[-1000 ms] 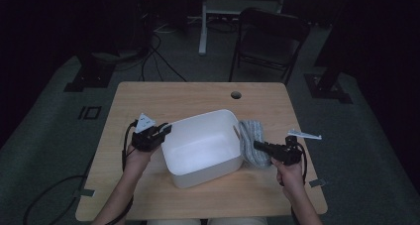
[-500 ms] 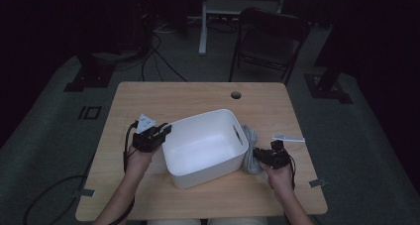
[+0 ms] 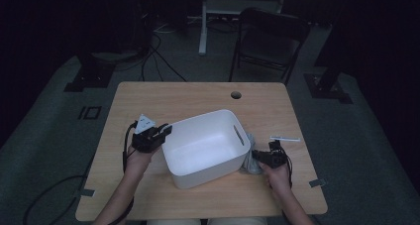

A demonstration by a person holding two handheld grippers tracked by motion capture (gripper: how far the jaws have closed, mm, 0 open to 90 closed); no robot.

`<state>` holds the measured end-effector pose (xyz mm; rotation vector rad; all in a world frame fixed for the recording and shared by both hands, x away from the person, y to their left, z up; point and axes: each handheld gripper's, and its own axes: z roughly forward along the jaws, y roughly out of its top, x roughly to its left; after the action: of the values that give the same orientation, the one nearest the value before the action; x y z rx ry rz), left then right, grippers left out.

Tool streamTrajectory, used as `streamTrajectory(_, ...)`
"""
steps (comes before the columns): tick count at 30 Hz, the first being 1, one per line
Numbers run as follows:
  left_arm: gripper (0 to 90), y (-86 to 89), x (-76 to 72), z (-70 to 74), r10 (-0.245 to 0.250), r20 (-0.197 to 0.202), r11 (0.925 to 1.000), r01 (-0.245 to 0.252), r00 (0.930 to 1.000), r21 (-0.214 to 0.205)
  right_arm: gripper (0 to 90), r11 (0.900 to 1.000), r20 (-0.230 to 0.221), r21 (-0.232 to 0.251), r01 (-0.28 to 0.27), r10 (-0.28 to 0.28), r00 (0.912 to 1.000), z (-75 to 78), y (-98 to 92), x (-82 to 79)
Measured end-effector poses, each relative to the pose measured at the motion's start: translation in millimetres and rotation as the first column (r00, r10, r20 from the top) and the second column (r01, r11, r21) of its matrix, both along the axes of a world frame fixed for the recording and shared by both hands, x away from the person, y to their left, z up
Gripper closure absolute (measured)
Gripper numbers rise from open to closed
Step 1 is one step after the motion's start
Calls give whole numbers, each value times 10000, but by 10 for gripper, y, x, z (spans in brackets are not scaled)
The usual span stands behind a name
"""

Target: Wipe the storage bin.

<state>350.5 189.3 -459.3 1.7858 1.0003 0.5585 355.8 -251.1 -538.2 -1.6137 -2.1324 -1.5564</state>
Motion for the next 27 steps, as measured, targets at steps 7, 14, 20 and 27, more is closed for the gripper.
streamTrajectory(7, 481, 183, 114, 94, -1008, -126, 9861, 982, 9948, -1339, 764, 9925, 542, 1192, 269, -336, 9980, 240, -257, -111)
streamTrajectory(14, 285, 159, 261, 141, -2311, -178, 9675, 2278, 9728, -1100, 762, 9904, 770, 1316, 426, -531, 9956, 307, -376, -229)
streamTrajectory(20, 418, 117, 360, 122, -2699, -638, 9626, 2677, 9608, -414, 759, 9846, 723, 1699, 420, -550, 9959, 299, -437, -288)
streamTrajectory(27, 639, 73, 396, 94, -2773, -871, 9606, 2777, 9568, -75, 759, 9830, 847, 1784, 443, -602, 9946, 325, -467, -311)
